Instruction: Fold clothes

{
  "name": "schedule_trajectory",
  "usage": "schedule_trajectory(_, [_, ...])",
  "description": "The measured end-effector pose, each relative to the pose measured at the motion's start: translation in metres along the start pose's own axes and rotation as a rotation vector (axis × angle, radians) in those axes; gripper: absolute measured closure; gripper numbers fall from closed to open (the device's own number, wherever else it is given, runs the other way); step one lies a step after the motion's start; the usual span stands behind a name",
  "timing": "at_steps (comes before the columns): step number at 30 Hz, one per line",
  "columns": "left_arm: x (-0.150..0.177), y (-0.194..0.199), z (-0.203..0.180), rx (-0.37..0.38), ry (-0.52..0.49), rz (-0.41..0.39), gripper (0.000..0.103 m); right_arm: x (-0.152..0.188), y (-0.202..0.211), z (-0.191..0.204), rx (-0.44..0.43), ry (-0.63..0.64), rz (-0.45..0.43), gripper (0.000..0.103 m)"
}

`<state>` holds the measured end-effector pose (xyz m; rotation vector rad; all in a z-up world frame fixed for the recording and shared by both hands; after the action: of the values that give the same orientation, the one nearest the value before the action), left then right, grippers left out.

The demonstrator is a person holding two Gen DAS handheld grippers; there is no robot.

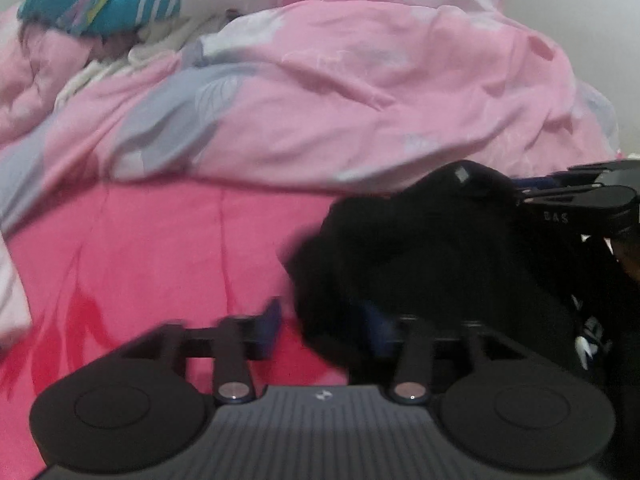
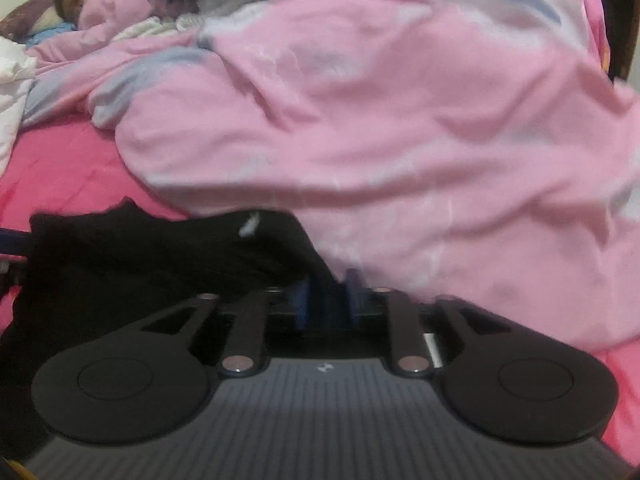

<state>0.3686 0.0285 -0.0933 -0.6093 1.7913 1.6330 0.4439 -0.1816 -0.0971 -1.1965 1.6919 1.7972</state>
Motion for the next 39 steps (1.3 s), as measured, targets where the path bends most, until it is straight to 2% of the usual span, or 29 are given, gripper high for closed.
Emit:
schedule_trajectory(2, [0.003,0.014,0.005,0.017,0.007,0.002,0.034,-0.001,0.023,-0.015,-0.019,-0.088,-0.047,0.055])
schedule_trajectory(3, [0.006,0.024,0.008,0.027,0.007,0.006,0.029,-0.002,0.037,-0.025,-0.034,-0.144,-0.069,0.052])
schedule_trajectory(5, [0.013,0.047,0.018,0.056,0.012,0.023,0.024,-0.001,0.072,-0.045,-0.08,-0.269,-0.103,0.05])
schedule_trajectory(8, [0.032,0.089,0.033,0.121,0.034,0.056,0.02,0.017,0.132,-0.064,-0.189,-0.446,-0.114,0.045])
schedule_trajectory(10, [0.051,0.112,0.04,0.185,0.048,0.087,0.017,0.039,0.167,-0.066,-0.298,-0.543,-0.091,0.039])
schedule_trajectory(12, [0.076,0.134,0.041,0.273,0.052,0.135,0.013,0.07,0.199,-0.056,-0.397,-0.634,-0.04,0.034])
schedule_trajectory(14, [0.1,0.148,0.039,0.324,0.037,0.179,0.011,0.104,0.224,-0.037,-0.467,-0.7,0.018,0.033])
schedule_trajectory(18, [0.136,0.161,0.024,0.321,-0.013,0.214,0.01,0.14,0.23,0.009,-0.468,-0.71,0.041,0.031])
schedule_trajectory(20, [0.148,0.162,0.018,0.299,-0.015,0.193,0.011,0.157,0.232,0.033,-0.465,-0.712,0.049,0.031])
schedule_trajectory(22, [0.158,0.164,0.013,0.259,-0.013,0.161,0.016,0.174,0.235,0.056,-0.463,-0.714,0.058,0.031])
schedule_trajectory(23, [0.161,0.166,0.011,0.223,-0.014,0.139,0.027,0.182,0.236,0.068,-0.462,-0.715,0.062,0.03])
schedule_trajectory(24, [0.162,0.168,0.01,0.194,-0.007,0.125,0.043,0.191,0.237,0.079,-0.46,-0.716,0.067,0.032])
schedule_trajectory(25, [0.162,0.169,0.01,0.168,0.005,0.116,0.052,0.191,0.236,0.086,-0.459,-0.709,0.058,0.035])
schedule_trajectory(26, [0.162,0.171,0.009,0.164,0.021,0.113,0.069,0.19,0.234,0.09,-0.458,-0.7,0.045,0.049])
schedule_trajectory(27, [0.162,0.173,0.008,0.173,0.04,0.112,0.09,0.189,0.231,0.094,-0.47,-0.69,0.047,0.073])
schedule_trajectory(28, [0.162,0.175,0.006,0.191,0.063,0.121,0.094,0.19,0.227,0.096,-0.478,-0.696,0.063,0.084])
schedule_trajectory(29, [0.164,0.178,0.003,0.214,0.085,0.13,0.094,0.191,0.224,0.098,-0.485,-0.705,0.08,0.091])
schedule_trajectory(30, [0.166,0.181,-0.001,0.236,0.104,0.137,0.094,0.192,0.223,0.098,-0.49,-0.709,0.079,0.094])
schedule_trajectory(34, [0.171,0.2,-0.024,0.397,0.167,0.165,0.095,0.188,0.239,0.082,-0.518,-0.737,0.026,0.096])
schedule_trajectory(39, [0.179,0.219,-0.068,0.613,0.149,0.212,0.094,0.185,0.269,0.04,-0.474,-0.74,-0.045,0.096])
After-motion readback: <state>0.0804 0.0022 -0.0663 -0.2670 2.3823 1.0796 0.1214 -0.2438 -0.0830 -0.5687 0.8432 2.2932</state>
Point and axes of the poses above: each gripper's, at about its wrist camera, not at the fingertips, and y roughly against the way its jaws point, z to its left, x to its underside, the point moved 5 cm from there along -y, roughly the way its jaws point, and after that the axes turned 1 degree about y, right-handed, at the moved point
